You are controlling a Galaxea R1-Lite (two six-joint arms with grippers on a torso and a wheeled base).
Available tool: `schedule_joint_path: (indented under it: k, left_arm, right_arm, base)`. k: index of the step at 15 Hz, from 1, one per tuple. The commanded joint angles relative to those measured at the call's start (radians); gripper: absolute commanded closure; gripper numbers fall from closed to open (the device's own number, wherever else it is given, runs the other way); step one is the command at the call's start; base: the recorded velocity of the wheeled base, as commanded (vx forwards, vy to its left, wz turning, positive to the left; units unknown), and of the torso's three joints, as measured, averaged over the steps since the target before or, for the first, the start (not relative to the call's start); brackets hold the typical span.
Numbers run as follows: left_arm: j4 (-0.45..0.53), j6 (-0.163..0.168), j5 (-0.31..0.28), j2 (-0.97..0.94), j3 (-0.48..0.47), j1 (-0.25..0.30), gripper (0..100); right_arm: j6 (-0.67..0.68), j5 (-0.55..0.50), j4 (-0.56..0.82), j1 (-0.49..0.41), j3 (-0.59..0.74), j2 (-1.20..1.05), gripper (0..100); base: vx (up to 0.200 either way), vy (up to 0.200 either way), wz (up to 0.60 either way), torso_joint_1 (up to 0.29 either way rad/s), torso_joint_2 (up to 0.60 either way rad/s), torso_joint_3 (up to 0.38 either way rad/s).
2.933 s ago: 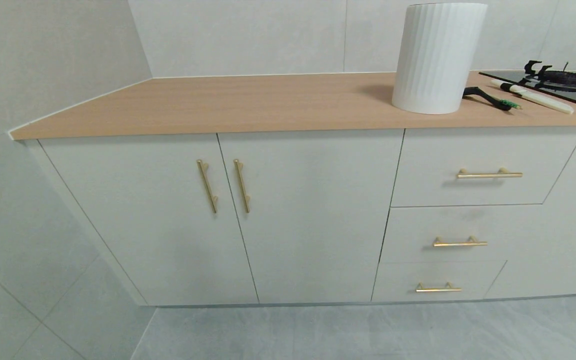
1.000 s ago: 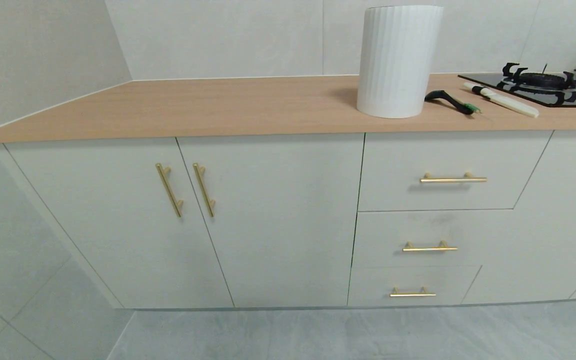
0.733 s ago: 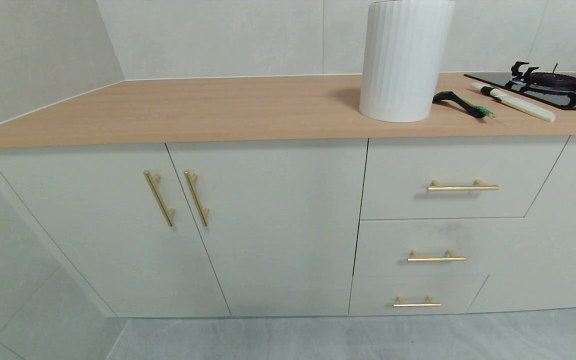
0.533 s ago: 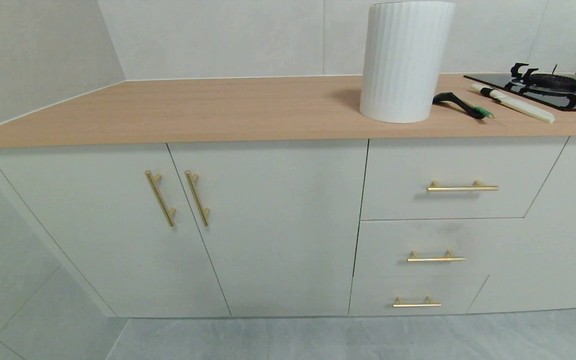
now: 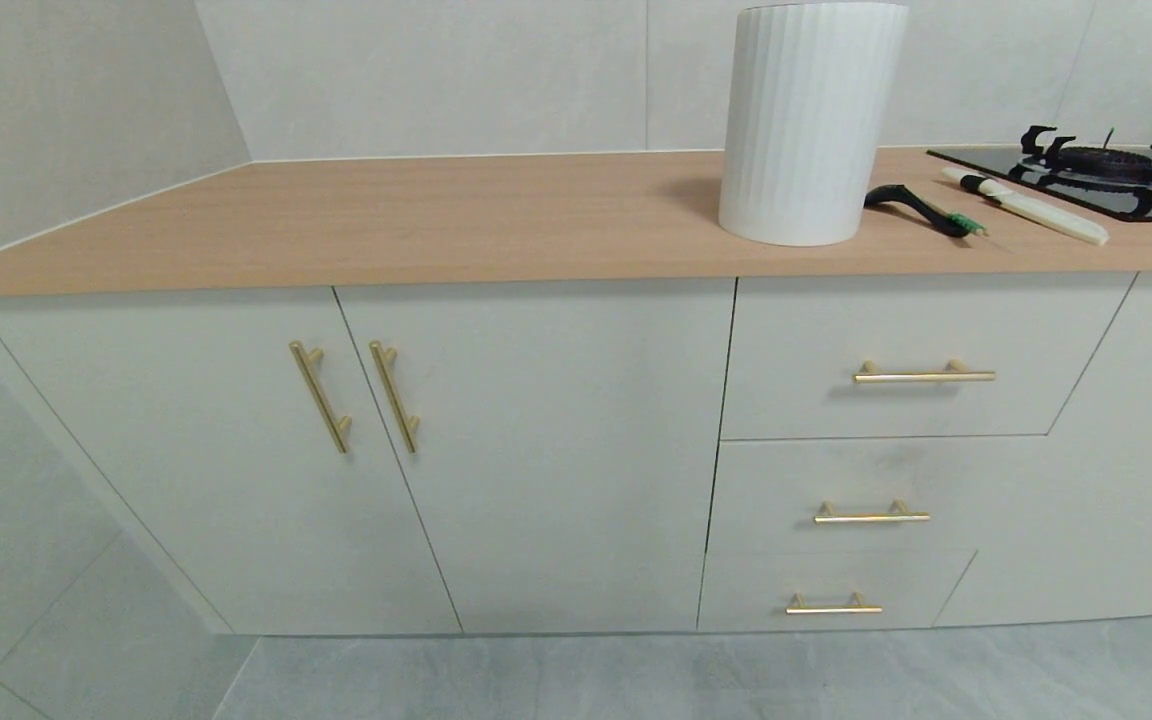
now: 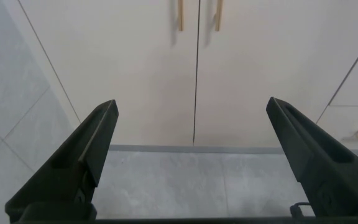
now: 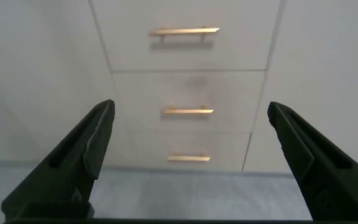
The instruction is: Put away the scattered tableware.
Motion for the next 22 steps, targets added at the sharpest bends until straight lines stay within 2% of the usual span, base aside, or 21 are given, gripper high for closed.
schedule_joint_path:
  k: [1, 4, 6, 9, 18, 22]
  left_arm:
    - [0.000, 0.000, 0.001, 0.001, 0.000, 0.000, 0]
    - [0.000, 0.000, 0.001, 0.001, 0.000, 0.000, 0]
    - [0.000, 0.000, 0.001, 0.001, 0.000, 0.000, 0]
    - [0.000, 0.000, 0.001, 0.001, 0.000, -0.001, 0]
    - [0.000, 0.000, 0.001, 0.001, 0.000, 0.000, 0]
    - [0.000, 0.000, 0.001, 0.001, 0.000, -0.001, 0]
  right_arm:
    - [-0.016, 0.014, -0.010, 0.057, -0.129, 0.442, 0]
    - [-0.025, 0.015, -0.016, 0.057, -0.218, 0.828, 0]
    - [-0.030, 0.014, -0.053, 0.057, -0.256, 0.989, 0]
    - [-0.030, 0.012, -0.287, 0.057, -0.270, 1.270, 0]
    - [-0.031, 0.012, -0.585, 0.042, -0.330, 1.674, 0]
    - [-0.043, 0.011, -0.625, 0.006, -0.425, 1.792, 0]
  base:
    - [0.000, 0.000, 0.00, 0.000, 0.00, 0.000]
    - [0.000, 0.000, 0.00, 0.000, 0.00, 0.000]
    - [0.000, 0.000, 0.00, 0.000, 0.00, 0.000]
    - [0.000, 0.000, 0.00, 0.000, 0.00, 0.000]
    - [0.000, 0.000, 0.00, 0.000, 0.00, 0.000]
    - [0.000, 0.000, 0.00, 0.000, 0.00, 0.000]
